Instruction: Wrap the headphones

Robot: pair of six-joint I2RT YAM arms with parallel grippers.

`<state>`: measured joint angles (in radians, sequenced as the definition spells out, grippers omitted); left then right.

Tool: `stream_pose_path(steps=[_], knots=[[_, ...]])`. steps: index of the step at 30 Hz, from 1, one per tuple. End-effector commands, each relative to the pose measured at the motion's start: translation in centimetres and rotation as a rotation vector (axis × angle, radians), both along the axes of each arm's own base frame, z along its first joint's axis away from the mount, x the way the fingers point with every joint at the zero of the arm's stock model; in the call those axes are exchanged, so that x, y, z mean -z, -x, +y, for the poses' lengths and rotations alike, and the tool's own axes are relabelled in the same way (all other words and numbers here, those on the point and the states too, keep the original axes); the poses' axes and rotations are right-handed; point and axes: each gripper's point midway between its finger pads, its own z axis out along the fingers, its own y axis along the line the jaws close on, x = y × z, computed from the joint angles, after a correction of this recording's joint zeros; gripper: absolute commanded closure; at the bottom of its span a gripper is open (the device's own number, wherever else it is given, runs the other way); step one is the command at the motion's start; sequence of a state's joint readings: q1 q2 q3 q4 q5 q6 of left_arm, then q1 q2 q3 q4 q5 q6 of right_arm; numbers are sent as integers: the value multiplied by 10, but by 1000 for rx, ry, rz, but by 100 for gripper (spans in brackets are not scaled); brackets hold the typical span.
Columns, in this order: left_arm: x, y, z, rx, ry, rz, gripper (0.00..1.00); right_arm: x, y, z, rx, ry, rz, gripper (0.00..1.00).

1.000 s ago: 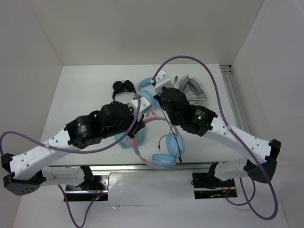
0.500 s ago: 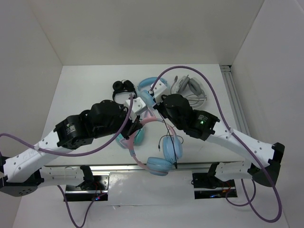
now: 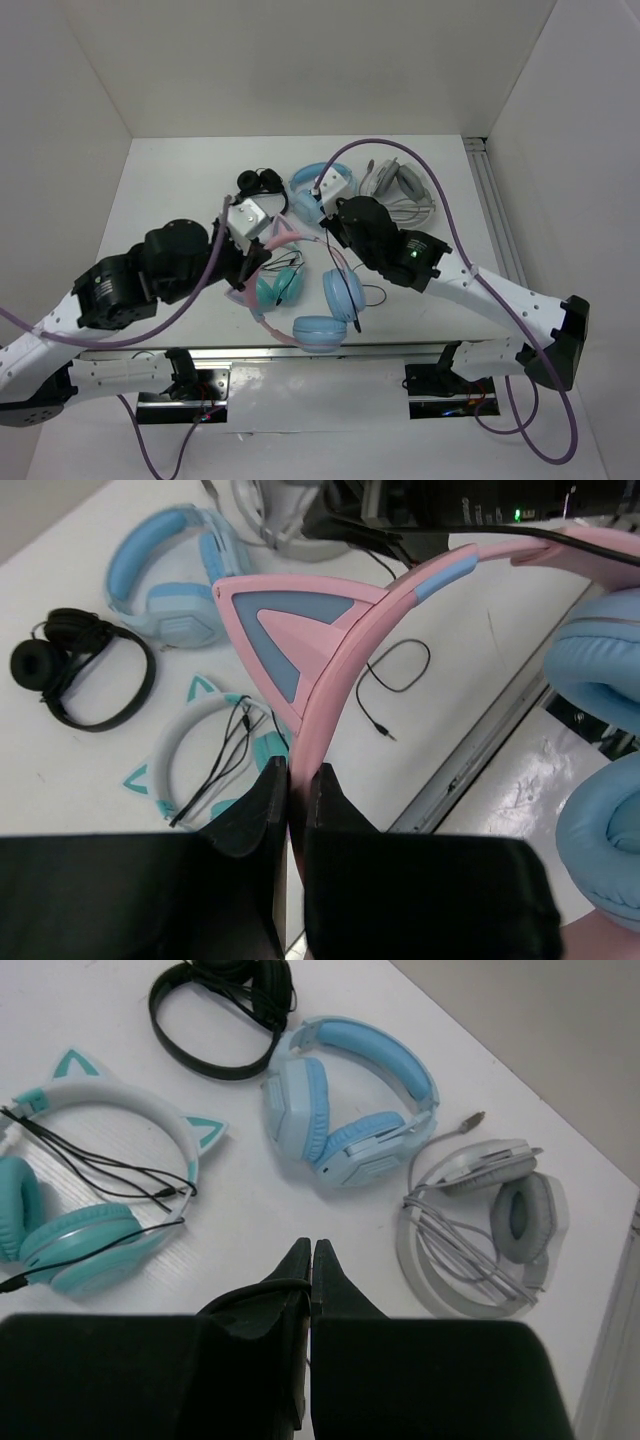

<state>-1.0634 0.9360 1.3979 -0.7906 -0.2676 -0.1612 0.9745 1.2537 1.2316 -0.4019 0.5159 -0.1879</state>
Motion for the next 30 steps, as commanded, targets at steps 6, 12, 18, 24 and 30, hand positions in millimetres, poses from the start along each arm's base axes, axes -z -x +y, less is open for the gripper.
stream_pose_path(steps=[6, 12, 18, 24, 30], knots=[[-104, 25, 8, 53, 440, -122, 100, 1, -5, 9, -68, -146, 18, 100], [-118, 19, 13, -19, 559, -107, 100, 1, 16, 30, -245, -262, 34, 99], [-125, 9, 25, -126, 677, -92, 100, -3, 42, 47, -410, -374, 34, 94], [-126, 7, 21, -131, 695, -79, 100, -12, 55, 55, -485, -472, 2, 81], [-131, 4, 18, -140, 707, -76, 100, -4, 53, 62, -495, -540, -11, 71]])
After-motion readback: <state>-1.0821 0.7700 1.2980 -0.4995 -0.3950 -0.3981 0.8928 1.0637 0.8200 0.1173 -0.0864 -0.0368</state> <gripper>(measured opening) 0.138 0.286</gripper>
